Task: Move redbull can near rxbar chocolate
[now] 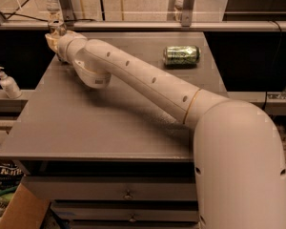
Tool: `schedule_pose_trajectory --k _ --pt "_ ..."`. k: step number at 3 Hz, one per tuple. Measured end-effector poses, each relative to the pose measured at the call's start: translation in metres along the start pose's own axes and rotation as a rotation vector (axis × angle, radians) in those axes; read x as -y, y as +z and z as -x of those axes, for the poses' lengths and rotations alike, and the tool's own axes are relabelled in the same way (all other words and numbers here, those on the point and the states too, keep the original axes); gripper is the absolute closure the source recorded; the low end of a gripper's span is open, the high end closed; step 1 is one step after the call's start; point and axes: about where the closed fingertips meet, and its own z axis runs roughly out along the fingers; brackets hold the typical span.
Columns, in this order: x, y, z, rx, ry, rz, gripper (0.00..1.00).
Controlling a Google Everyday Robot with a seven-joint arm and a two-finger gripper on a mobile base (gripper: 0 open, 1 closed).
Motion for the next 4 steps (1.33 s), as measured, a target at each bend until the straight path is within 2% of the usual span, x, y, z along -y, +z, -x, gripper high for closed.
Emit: schedule_pose_trajectory --k 2,3,4 --pt "0.0036 -0.0021 -0.0061 0.004 -0.056 -0.003 0.12" --pt "0.0057 -0.0025 -0.0076 0.006 -0.071 -0.002 0.00" --pt "0.0060 -0.0046 -0.0079 0.007 -0.075 0.001 0.00"
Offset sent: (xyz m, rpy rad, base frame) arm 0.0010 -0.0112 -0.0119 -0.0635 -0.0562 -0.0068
